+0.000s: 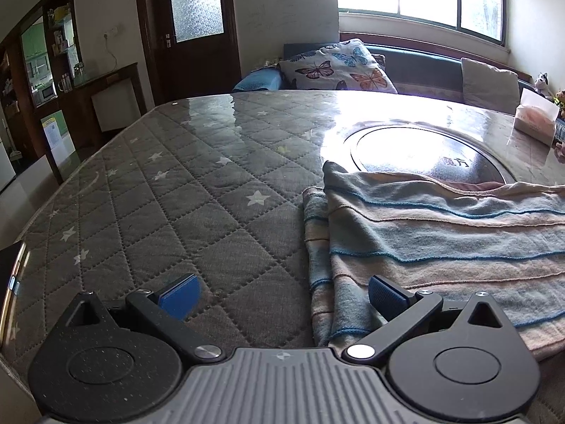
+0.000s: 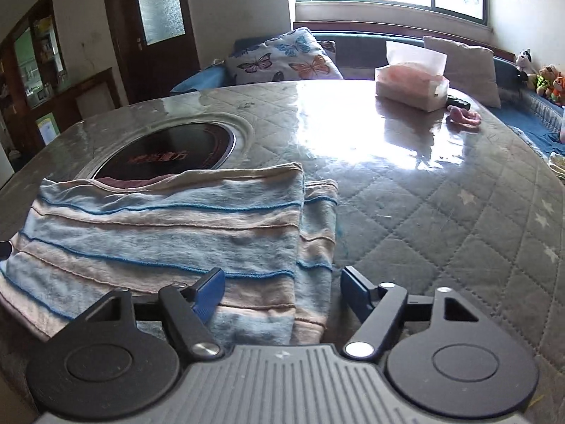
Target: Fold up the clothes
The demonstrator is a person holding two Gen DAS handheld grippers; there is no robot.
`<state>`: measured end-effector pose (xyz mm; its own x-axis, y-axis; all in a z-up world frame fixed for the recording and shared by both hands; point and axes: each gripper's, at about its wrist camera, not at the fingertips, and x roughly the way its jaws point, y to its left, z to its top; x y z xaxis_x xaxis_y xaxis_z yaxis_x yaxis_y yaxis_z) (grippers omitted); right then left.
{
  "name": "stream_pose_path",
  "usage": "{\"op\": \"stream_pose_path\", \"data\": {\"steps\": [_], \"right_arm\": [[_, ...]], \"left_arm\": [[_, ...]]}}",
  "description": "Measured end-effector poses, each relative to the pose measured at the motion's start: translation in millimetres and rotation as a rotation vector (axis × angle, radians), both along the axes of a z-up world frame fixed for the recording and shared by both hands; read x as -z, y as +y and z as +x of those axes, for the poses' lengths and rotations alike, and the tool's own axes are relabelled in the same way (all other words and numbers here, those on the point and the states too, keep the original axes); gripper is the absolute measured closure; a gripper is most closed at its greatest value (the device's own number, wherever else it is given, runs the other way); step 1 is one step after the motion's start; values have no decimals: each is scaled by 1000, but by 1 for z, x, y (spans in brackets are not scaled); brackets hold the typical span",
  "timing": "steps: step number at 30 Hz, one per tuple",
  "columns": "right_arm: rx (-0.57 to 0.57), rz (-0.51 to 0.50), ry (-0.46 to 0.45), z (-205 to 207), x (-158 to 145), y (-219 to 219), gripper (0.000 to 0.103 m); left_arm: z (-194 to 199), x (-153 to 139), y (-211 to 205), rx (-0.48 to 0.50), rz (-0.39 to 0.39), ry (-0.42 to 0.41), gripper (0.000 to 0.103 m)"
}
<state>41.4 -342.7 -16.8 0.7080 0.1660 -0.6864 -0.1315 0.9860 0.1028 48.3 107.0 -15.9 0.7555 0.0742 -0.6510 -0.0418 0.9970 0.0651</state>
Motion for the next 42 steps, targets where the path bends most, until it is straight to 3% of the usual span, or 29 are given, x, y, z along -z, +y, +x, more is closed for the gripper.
{"op": "stream_pose_path", "data": {"steps": [10, 19, 32, 37, 42], "right_arm": [[30, 16, 15, 5, -8, 6, 89], [-70, 82, -29, 3, -54, 33, 93], [-406, 71, -77, 25, -105, 171, 93], [-499, 75, -72, 32, -104, 224, 93], [-542, 59, -39, 38, -88, 266, 94]], "left_arm": [[1, -2, -1, 35, -21, -8, 0], [4, 2, 2, 55, -34, -1, 0], [3, 11, 15, 93, -70, 8, 0], [1, 14, 25, 107, -122, 9, 0], [-2, 14, 25, 120, -121, -3, 0]]}}
